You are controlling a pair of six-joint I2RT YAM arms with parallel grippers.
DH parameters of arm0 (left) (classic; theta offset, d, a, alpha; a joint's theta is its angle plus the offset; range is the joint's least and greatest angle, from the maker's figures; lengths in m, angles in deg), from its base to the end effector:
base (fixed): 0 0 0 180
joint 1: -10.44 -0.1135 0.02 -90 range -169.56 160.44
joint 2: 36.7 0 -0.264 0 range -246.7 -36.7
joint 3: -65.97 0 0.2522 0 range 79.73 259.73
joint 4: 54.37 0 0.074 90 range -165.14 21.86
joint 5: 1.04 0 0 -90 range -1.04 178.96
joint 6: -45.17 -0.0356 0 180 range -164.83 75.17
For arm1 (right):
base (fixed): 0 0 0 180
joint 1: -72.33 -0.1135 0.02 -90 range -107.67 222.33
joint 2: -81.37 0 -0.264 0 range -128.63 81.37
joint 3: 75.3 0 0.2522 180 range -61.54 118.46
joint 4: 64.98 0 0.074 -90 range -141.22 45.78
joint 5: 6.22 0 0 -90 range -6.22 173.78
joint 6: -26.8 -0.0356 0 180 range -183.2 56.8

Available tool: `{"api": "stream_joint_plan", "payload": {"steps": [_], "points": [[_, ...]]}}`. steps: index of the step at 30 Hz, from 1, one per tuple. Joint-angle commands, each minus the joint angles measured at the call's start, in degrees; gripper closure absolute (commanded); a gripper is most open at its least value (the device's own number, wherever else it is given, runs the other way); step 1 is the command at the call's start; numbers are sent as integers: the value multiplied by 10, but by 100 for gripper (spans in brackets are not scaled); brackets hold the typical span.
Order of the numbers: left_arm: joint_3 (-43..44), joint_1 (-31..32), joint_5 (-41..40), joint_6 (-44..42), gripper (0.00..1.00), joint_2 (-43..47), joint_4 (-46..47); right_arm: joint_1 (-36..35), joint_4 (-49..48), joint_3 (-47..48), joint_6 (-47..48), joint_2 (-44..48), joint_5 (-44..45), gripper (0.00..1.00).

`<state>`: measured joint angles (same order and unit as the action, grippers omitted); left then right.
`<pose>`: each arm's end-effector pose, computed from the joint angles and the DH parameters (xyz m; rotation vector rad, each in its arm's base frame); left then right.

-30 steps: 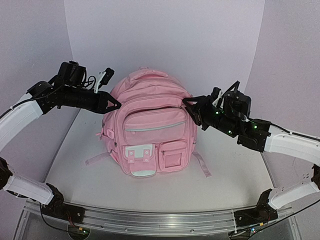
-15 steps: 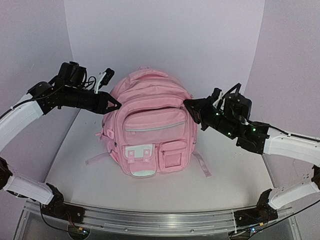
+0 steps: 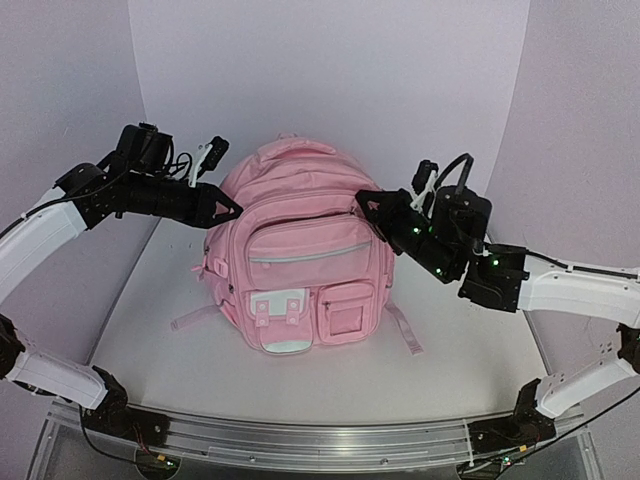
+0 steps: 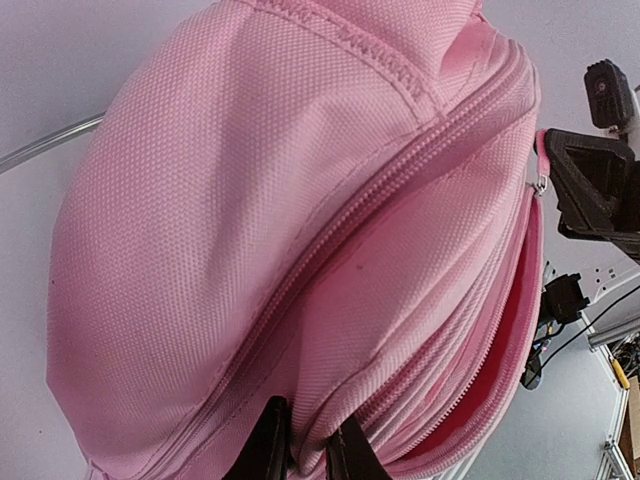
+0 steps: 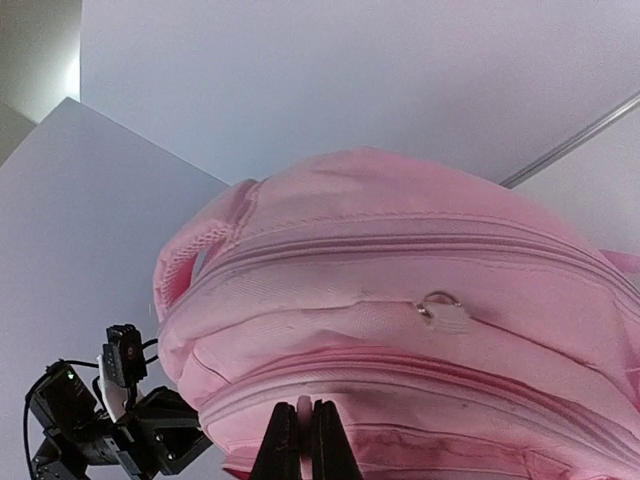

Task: Pack the student bag
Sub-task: Zip the student bag at the center of the board.

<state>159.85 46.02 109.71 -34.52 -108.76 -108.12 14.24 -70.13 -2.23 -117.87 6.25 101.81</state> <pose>0.2073 -0.1638 0.4017 0.6987 2.0958 -0.8462 0.1742 0.2590 0.3655 0.2273 1.6597 1.3072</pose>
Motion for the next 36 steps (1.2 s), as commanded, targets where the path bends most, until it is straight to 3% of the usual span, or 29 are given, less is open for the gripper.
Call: {"api": "stream_joint_plan", "payload": {"steps": [1, 15, 30, 36], "points": [[4, 3, 2, -9, 86, -1, 3, -62, -15, 91, 108, -42, 112, 100], [7, 3, 19, 2, 86, -6, 21, -166, 5, 261, 296, -205, 209, 100], [18, -11, 58, 9, 87, -8, 35, -206, -87, 325, 585, -327, 160, 100], [18, -27, 81, 12, 87, -8, 42, -212, -103, 322, 655, -363, 147, 100]]}}
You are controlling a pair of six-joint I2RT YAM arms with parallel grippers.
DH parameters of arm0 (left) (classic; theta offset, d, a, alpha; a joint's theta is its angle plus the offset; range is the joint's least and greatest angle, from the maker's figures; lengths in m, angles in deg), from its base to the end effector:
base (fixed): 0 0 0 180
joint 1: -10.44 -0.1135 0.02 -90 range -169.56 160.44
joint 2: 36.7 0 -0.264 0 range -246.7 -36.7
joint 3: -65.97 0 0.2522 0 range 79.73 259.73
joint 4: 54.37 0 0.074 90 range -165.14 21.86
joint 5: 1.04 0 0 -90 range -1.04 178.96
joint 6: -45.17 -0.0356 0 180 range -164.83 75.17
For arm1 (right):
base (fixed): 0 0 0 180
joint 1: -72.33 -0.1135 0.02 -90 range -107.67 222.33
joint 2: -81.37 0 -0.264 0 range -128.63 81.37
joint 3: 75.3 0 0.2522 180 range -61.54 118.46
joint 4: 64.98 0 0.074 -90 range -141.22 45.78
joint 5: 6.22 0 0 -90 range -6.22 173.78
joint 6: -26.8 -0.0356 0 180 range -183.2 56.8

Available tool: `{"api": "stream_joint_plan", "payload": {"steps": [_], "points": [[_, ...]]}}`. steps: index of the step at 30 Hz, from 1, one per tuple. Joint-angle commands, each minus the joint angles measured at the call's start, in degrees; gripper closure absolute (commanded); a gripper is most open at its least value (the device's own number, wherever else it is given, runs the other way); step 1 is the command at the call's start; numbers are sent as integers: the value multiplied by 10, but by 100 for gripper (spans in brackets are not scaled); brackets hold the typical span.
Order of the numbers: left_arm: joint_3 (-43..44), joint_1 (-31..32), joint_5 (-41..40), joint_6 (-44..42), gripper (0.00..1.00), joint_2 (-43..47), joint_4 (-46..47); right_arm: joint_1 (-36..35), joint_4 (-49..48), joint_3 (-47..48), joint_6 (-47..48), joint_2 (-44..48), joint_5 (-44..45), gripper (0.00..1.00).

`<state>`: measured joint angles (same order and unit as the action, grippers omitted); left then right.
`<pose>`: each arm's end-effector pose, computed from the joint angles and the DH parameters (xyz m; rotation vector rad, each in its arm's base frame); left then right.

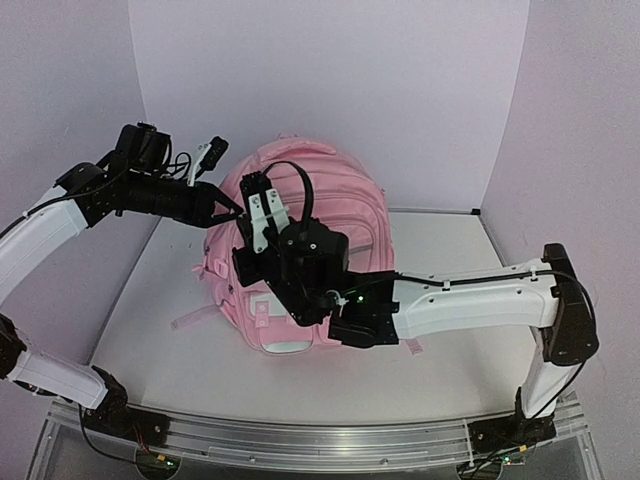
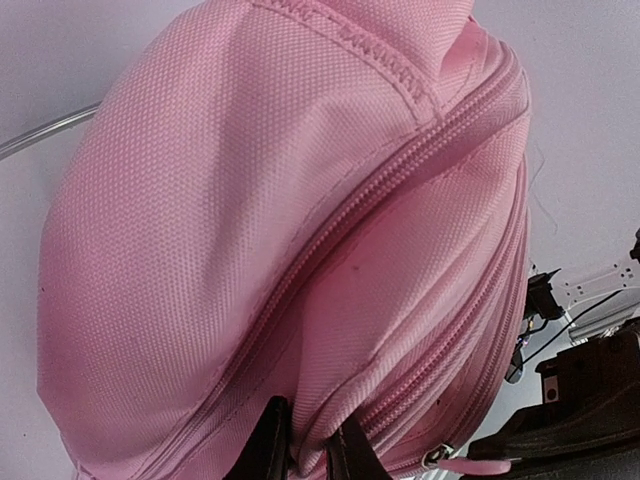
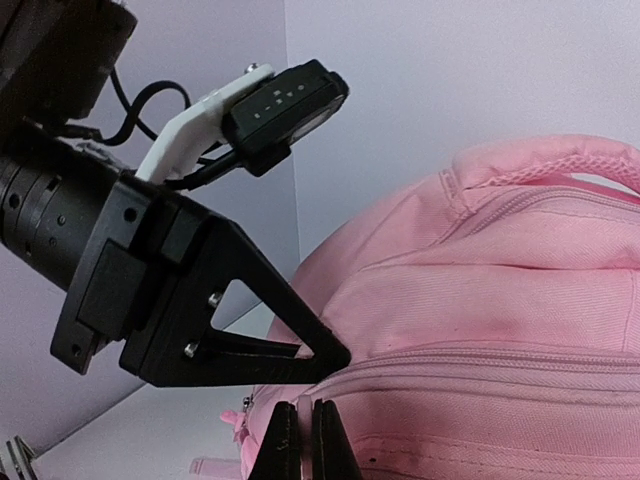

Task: Pack the student bag
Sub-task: Zip the student bag at the center of the board.

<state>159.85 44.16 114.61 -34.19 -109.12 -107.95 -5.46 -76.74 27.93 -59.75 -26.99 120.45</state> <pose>0.2117 -0.1598 0.4010 0.7101 2.0963 -0.9213 0.1173 0.4414 0.3534 -0.5200 1.4128 0.5847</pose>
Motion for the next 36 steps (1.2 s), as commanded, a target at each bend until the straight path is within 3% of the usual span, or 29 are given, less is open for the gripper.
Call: {"api": "stream_joint_plan", "payload": {"steps": [1, 25, 29, 33, 36], "points": [[18, -9, 34, 8, 87, -6, 41, -15, -38, 21, 80, -36, -42, 100], [24, -16, 39, 6, 87, -8, 33, -41, -70, -85, 75, -74, -23, 100], [24, -16, 36, 7, 87, -8, 31, -53, -62, -77, 80, -48, -17, 84], [23, -16, 31, 7, 87, -6, 29, -61, -57, -71, 79, -4, -35, 78], [24, -16, 28, 7, 86, -5, 27, -63, -33, -65, 67, 26, -62, 57]]}}
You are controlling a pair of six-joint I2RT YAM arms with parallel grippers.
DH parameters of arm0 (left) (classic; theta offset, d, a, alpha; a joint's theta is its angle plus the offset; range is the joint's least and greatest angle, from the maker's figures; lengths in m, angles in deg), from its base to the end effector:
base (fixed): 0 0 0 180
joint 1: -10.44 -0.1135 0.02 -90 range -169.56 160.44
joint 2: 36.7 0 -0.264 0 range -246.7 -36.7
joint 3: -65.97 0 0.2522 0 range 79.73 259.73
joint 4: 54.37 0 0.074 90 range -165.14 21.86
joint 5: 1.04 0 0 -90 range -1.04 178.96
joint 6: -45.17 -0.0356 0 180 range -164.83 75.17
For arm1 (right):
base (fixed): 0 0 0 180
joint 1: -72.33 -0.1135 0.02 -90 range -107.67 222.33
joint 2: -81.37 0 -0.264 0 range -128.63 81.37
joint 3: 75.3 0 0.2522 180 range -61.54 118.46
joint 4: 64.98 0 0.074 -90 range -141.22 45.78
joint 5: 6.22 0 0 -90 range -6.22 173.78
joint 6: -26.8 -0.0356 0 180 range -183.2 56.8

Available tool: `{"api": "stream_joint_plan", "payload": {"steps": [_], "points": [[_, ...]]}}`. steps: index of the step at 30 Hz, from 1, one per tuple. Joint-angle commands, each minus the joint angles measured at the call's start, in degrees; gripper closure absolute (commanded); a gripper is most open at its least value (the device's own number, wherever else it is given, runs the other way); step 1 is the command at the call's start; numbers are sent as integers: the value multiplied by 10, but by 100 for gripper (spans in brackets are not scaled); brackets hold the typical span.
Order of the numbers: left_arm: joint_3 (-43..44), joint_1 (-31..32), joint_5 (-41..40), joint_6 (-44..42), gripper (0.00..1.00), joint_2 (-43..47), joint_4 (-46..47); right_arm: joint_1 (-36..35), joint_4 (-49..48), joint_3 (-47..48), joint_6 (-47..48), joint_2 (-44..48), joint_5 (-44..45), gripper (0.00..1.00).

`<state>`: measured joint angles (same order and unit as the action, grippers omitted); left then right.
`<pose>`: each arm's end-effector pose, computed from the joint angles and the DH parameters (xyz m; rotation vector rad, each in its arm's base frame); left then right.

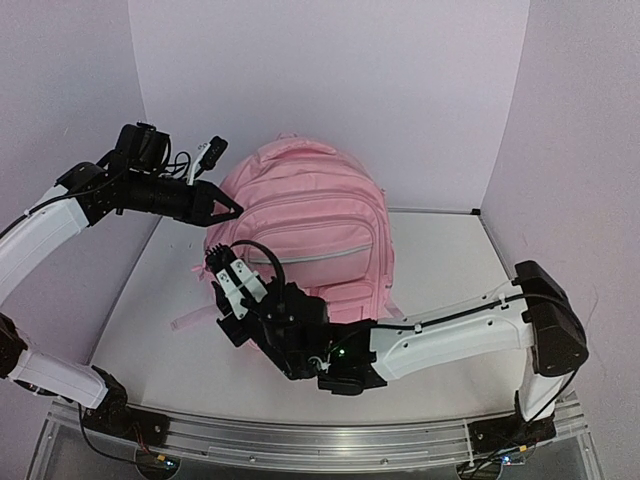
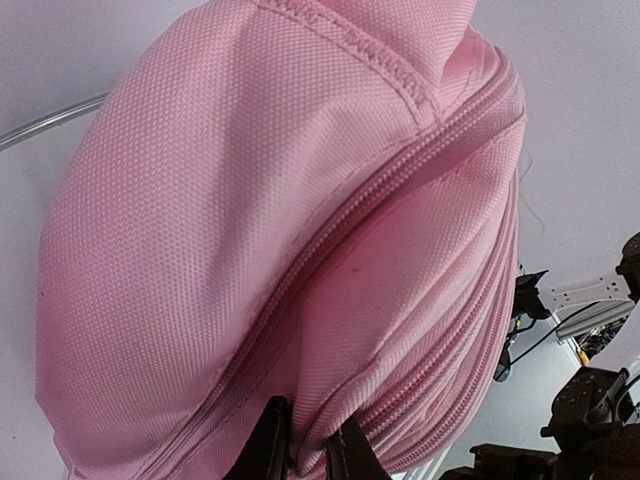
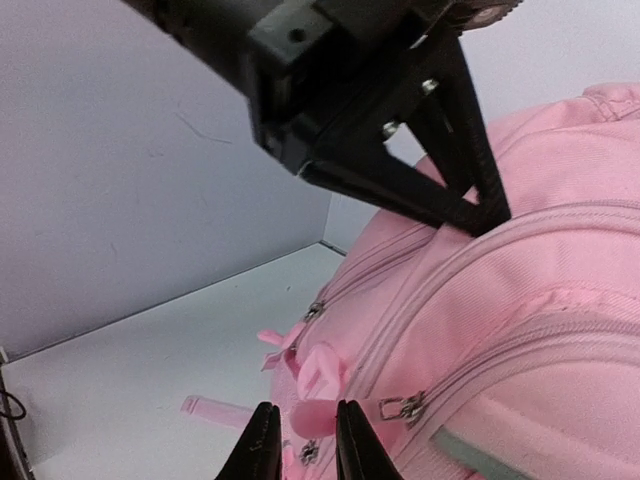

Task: Pack the student bag
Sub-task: Zip the student bag at the center of the board, then reset both arms

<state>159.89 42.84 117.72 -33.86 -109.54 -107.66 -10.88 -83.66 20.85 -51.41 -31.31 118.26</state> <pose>0.2158 -0.1572 0.4004 0.7123 2.0960 -0.9692 0.0752 0.4612 0.2892 -0.7733 1.3590 0.5269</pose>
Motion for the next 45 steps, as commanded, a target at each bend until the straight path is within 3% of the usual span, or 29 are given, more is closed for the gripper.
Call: {"api": "stream_joint_plan", "payload": {"steps": [1, 5, 8, 13, 18, 23, 27, 32, 38, 45], "points": [[24, -3, -5, 4, 86, -1, 22, -9, 43, 7, -22, 82, -43, 51], [27, -4, -16, 3, 77, 5, 18, -9, 71, 7, -46, 124, -19, 37], [41, -6, -19, -6, 54, 1, 9, -8, 116, 26, -50, 137, 39, 24], [136, -8, -27, -38, 31, -34, -45, 7, 245, 119, -53, 123, 98, 3], [211, -20, -39, -62, 17, -66, -72, 75, 331, 180, -99, 137, 66, 2], [263, -64, -25, -64, 12, -108, -83, 153, 431, 242, -143, 145, 52, 2], [258, -121, -11, -45, 8, -121, -57, 217, 477, 261, -169, 166, 44, 2], [187, -216, -24, 7, 7, -105, 18, 342, 497, 222, -238, 209, -59, 2], [34, -332, -6, 65, 6, -73, 117, 499, 497, 123, -318, 231, -208, 2], [-86, -366, -183, 29, 2, -15, 140, 648, 454, -21, -342, 261, -284, 2]]}}
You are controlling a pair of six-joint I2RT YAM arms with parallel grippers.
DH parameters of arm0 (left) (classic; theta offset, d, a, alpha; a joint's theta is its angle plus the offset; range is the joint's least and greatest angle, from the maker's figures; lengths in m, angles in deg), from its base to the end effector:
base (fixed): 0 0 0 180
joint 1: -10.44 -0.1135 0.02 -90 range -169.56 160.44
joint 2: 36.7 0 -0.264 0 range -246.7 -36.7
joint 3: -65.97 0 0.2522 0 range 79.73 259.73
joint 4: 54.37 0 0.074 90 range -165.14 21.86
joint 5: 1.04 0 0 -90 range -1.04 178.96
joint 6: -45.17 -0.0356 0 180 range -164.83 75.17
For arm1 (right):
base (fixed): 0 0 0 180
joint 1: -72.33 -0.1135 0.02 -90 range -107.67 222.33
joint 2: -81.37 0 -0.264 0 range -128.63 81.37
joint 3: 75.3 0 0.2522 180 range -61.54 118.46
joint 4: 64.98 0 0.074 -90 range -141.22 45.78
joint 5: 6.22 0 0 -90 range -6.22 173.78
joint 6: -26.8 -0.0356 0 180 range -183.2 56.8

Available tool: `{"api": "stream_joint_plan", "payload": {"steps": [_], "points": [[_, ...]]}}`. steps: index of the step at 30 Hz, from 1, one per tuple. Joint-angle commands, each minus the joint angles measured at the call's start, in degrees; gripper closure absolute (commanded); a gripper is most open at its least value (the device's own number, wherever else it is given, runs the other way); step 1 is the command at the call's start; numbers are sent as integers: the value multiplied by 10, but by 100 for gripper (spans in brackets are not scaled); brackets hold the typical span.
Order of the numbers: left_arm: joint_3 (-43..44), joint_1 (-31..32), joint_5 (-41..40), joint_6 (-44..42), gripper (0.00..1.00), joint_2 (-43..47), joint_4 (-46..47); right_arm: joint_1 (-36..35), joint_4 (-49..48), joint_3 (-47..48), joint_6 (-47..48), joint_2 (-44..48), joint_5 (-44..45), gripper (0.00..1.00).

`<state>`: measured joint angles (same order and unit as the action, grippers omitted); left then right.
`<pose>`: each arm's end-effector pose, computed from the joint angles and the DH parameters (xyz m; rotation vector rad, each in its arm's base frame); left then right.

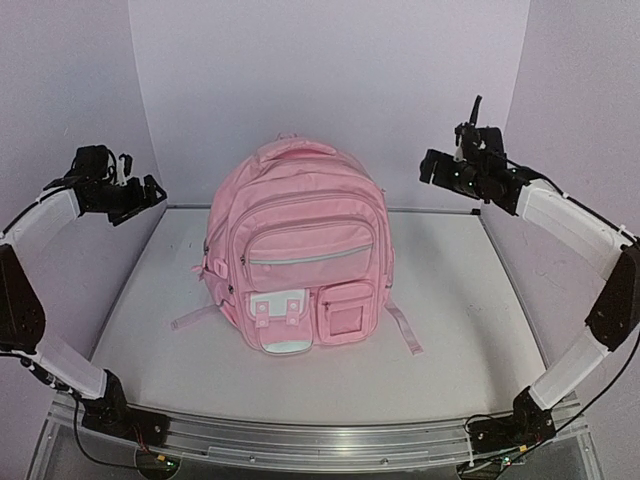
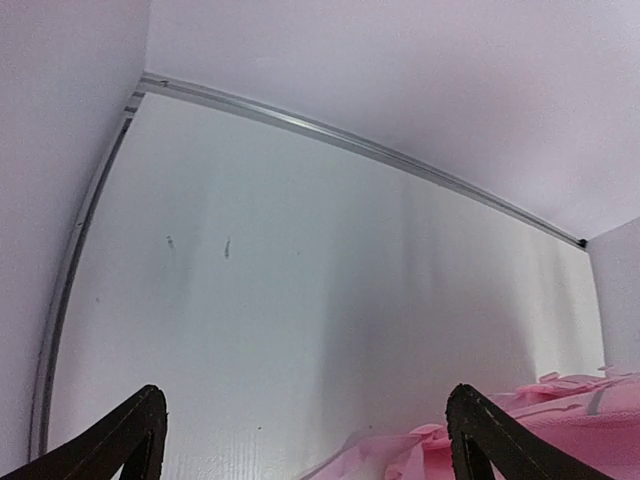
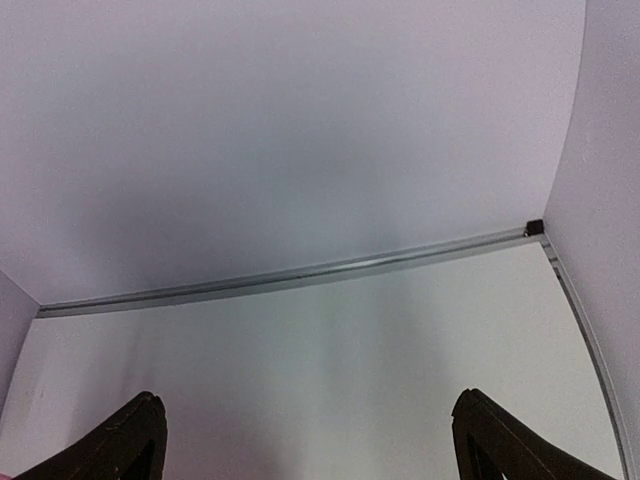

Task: Pack the student bag
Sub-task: Reset both arms

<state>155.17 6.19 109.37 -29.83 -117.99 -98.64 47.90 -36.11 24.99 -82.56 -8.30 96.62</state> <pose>0.3163 0.0111 0.3455 -0.1700 2.1966 -0.4972 0.3398 0.1457 0.3899 0.0699 1.8917 0.3119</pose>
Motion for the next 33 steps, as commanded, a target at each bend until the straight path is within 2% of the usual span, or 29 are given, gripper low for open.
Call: {"api": "stream_joint_plan", "payload": {"steps": [1, 6, 14, 21, 25, 33], "points": [[-50, 0, -111, -14, 1, 81, 52, 81, -31, -86, -30, 41, -71, 2], [-94, 0, -165, -4, 0, 147, 25, 152, -91, -182, -7, 116, -63, 2], [-191, 0, -229, -29, 0, 291, 23, 156, -289, -394, 59, 299, -29, 2], [-250, 0, -224, -25, 0, 346, 21, 157, -351, -514, 82, 390, -9, 2], [-247, 0, -248, -13, 0, 343, 12, 156, -363, -547, 75, 413, -12, 2], [-250, 0, -233, -11, 0, 345, 15, 157, -368, -547, 79, 421, -15, 2]]}}
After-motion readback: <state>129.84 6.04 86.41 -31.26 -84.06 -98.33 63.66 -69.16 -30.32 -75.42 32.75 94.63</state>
